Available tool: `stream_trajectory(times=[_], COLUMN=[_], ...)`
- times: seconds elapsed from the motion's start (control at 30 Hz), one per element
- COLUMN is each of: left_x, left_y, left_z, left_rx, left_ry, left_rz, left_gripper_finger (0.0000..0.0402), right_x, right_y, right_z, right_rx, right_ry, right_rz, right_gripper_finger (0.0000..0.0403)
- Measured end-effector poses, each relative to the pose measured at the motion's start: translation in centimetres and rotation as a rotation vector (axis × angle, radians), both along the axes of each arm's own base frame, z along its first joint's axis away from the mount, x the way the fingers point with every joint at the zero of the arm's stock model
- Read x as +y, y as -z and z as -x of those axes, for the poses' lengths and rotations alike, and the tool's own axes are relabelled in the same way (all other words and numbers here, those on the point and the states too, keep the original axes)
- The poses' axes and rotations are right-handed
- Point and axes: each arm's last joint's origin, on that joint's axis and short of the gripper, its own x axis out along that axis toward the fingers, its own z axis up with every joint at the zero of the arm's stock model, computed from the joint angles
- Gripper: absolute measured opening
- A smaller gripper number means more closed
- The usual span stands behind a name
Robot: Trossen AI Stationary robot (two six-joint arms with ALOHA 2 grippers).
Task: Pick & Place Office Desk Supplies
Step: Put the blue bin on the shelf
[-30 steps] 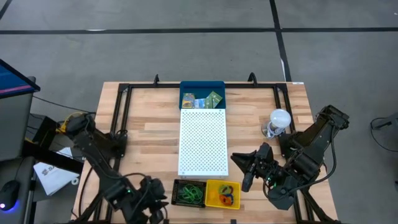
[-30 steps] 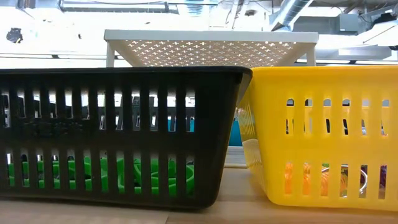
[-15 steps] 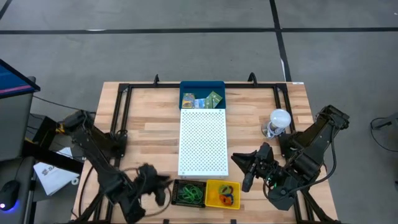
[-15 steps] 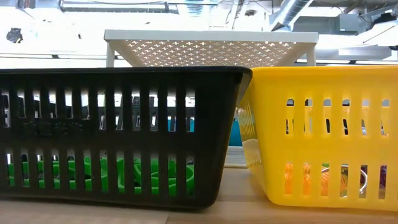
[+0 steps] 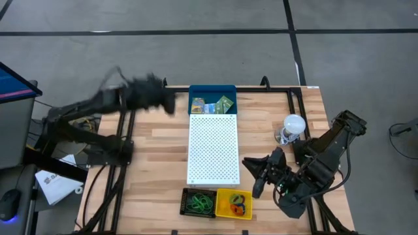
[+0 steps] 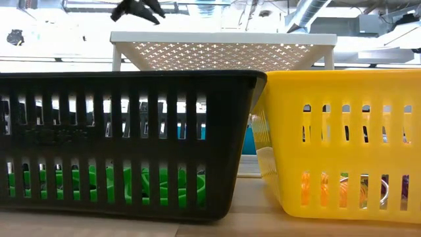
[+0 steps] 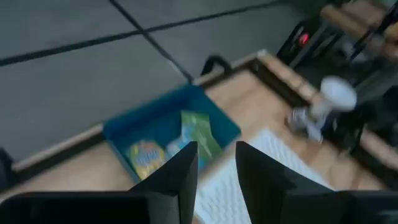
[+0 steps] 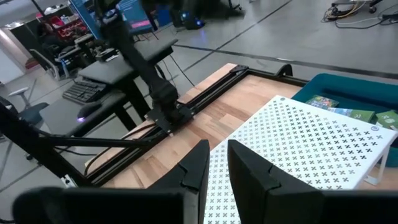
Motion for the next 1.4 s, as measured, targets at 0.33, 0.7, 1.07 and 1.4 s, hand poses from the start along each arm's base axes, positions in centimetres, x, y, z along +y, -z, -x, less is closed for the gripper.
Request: stream_trajectory(times=[0.33,0.7,1.07,1.4], left_x=[13.8,19.8,20.0,19.8], left_y=[4.0,13.5,17.3,20.2], left_z=[0.1,-4.1,-5.3,-6.3], left_rx=[-0.037,0.159,0.309,0.395], left_ry=[-0.061,-0.073,-0.038,-0.031], left_rz=[0.201,0.402,0.473,0.526], left_gripper_finger=[0.015,0.0156,0.0149,0.015], right_x=[-2.4,-5.2,-6.8,-6.9], right_y=[-0.1,-0.5,-0.5,-0.5], right_z=[-0.7,-2.1,-2.9,-3.0], right_rx=[-0.02,-0.029,-0.027,-0.018], right_ry=[0.104,0.194,0.24,0.245], right_rz=[-0.069,-0.113,-0.13,-0.121], right_gripper_finger=[0.0056,0.0056,0.0056,0.0056])
